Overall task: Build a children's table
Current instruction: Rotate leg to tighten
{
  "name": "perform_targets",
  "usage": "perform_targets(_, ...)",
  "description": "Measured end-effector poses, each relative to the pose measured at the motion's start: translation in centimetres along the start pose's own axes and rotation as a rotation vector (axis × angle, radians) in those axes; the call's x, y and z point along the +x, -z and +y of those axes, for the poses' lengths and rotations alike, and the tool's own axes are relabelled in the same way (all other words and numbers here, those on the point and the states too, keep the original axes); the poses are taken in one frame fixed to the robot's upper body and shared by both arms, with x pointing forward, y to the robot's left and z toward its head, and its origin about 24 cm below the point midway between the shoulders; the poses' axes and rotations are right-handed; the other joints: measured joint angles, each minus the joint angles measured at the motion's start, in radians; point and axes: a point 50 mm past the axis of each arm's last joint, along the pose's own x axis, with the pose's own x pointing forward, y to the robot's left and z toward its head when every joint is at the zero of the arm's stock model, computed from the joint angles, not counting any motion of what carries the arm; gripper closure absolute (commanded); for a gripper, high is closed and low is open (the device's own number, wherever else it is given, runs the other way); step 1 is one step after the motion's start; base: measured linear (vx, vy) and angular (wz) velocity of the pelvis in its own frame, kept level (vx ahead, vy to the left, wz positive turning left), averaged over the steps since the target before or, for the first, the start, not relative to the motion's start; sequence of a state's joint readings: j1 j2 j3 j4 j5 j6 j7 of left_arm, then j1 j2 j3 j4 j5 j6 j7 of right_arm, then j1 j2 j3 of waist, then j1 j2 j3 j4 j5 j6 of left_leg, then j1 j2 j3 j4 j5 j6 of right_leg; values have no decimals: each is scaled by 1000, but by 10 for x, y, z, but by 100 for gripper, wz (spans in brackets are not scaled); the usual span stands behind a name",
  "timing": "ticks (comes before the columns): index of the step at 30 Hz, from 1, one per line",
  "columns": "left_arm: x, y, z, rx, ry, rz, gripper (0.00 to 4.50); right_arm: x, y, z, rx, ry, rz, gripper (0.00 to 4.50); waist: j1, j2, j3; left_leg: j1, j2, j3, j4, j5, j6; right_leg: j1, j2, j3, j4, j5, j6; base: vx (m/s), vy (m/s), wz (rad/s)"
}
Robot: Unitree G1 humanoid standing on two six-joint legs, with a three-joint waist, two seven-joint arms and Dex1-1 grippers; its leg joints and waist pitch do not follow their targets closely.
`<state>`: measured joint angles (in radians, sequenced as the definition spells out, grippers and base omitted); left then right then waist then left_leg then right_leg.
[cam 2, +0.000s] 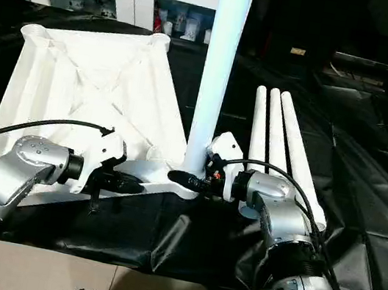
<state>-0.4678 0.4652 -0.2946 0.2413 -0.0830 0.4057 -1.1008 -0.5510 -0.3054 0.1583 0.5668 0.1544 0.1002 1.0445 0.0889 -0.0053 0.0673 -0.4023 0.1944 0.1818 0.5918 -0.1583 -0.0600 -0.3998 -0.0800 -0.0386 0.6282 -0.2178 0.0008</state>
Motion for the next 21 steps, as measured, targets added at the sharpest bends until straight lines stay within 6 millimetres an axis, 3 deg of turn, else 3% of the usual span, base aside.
perform_targets(6, 1, 1, 0, 0, -5, 0, 450, 2, 2, 0, 11, 20, -3, 185, -2, 0, 0, 0, 0, 0, 1, 0, 0, 0, 0, 0, 1, 0, 0, 0, 0, 0)
perform_targets(11, 10, -2, 4, -18, -67, -10, 450, 9, 8, -5, 96, 164, -51, 186, -7, 0, -2, 4, 0, 0, 1, 0, -3, 3, 0, 1, 3, 3, -1, 0, 0, 0)
perform_targets(16, 42, -15, 14, -99, -205, -21, 450, 23, 12, -16, 237, 476, -88, 186, -4, 2, -1, 18, -1, 0, 0, 0, -4, 15, -1, 2, 2, 4, -1, 0, 0, 0)
perform_targets(21, 70, -31, 19, -172, -309, -23, 450, 37, 6, -29, 409, 781, -124, 188, -5, 3, -1, 18, -5, 0, -3, 0, -4, 16, -6, 1, -1, 1, 5, -13, 1, 1)
